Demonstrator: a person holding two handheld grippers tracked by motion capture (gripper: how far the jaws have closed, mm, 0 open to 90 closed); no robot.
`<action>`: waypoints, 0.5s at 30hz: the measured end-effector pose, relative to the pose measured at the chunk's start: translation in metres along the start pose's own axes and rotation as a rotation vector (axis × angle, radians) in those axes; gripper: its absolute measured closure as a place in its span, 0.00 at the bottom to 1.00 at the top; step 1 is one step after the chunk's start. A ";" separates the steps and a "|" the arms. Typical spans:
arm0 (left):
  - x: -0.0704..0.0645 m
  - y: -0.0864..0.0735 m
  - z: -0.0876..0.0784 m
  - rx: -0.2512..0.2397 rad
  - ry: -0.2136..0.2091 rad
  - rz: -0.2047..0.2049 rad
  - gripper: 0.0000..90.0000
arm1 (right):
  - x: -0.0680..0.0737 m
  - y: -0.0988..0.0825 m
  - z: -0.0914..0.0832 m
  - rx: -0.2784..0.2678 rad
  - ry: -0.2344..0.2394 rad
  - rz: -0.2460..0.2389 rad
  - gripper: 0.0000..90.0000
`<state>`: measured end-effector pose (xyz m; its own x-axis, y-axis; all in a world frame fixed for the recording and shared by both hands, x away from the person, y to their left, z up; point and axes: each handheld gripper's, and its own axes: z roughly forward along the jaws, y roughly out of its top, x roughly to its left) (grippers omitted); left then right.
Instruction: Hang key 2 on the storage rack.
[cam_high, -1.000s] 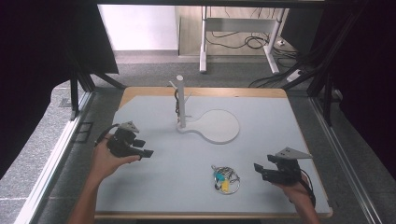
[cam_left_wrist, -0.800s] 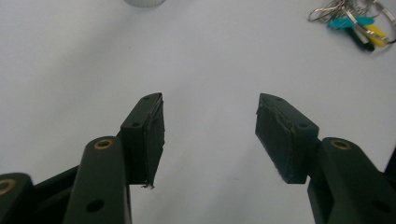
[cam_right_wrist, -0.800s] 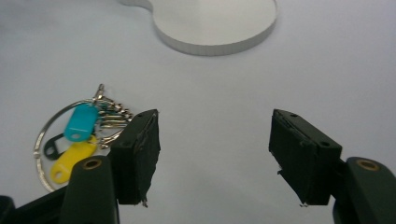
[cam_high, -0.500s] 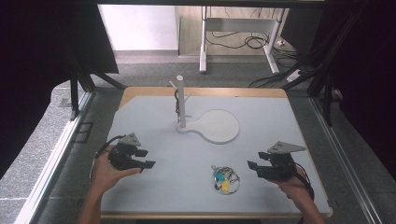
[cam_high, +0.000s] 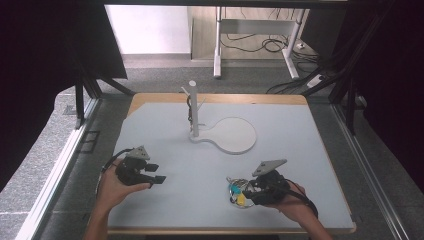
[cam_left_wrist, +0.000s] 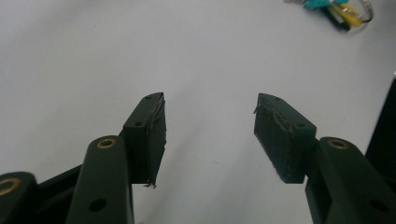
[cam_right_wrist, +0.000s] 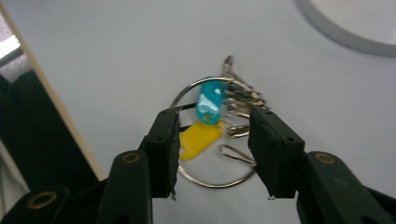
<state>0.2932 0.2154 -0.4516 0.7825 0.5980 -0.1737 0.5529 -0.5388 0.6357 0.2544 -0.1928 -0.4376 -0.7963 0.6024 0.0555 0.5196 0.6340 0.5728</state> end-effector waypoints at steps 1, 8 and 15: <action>0.000 0.000 -0.001 -0.002 0.003 -0.003 0.49 | 0.004 0.000 0.002 0.011 0.007 -0.012 0.64; -0.001 -0.001 0.000 0.014 0.011 0.009 0.48 | 0.019 0.000 0.022 0.109 0.050 -0.065 0.71; 0.000 -0.002 -0.001 0.014 0.016 0.017 0.48 | 0.023 -0.002 0.043 0.190 0.050 -0.098 0.76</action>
<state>0.2919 0.2175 -0.4520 0.7868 0.5985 -0.1509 0.5439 -0.5566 0.6280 0.2486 -0.1589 -0.4727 -0.8578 0.5115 0.0503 0.4840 0.7712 0.4136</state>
